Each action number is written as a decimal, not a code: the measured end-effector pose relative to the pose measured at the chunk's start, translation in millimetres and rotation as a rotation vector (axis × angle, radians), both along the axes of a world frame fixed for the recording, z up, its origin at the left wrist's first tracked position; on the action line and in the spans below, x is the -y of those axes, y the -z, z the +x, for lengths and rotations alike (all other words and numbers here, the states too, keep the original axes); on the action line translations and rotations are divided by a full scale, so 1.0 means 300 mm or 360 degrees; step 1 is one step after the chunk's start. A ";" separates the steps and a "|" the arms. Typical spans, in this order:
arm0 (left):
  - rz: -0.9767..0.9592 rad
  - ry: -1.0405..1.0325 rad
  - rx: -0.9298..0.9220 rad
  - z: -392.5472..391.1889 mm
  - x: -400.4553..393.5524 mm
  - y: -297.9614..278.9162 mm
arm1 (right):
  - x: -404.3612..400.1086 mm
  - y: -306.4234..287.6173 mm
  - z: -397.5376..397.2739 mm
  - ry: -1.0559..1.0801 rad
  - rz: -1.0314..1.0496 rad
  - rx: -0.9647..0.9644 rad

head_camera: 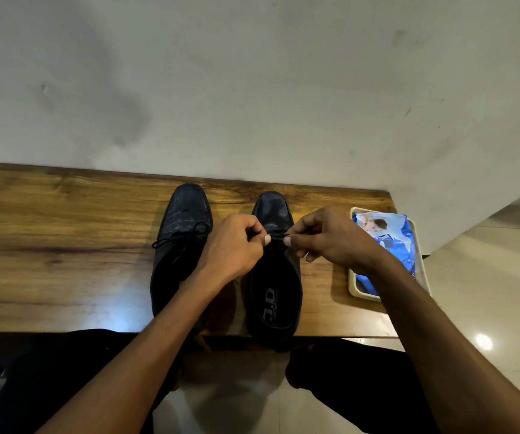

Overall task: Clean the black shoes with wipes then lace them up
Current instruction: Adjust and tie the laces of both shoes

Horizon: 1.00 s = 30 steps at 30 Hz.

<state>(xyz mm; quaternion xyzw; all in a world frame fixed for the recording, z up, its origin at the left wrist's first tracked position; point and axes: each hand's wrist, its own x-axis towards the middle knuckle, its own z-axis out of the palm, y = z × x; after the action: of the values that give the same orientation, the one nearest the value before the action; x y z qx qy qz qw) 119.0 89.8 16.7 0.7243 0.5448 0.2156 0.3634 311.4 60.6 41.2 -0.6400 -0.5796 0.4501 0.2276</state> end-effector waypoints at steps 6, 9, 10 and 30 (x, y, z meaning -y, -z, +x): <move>-0.0041 -0.0002 0.0025 -0.002 -0.003 -0.004 | 0.018 -0.041 0.052 0.0112 -0.0092 -0.0066; -0.0064 0.0015 0.0052 -0.003 -0.004 -0.007 | 0.020 -0.051 0.065 0.0307 -0.0219 -0.0383; -0.0069 0.0026 0.0060 -0.003 -0.005 -0.009 | 0.020 -0.050 0.069 0.0338 -0.0248 -0.0466; 0.0153 -0.0072 -0.0538 -0.056 -0.036 0.008 | 0.035 0.079 0.152 0.0037 0.0063 0.0931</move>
<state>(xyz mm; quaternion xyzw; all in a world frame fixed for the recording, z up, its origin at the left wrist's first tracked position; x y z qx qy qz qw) 102.2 100.5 14.2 0.7543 0.6034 0.1247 0.2266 356.8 50.2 17.4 -0.7447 -0.6218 0.2326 0.0685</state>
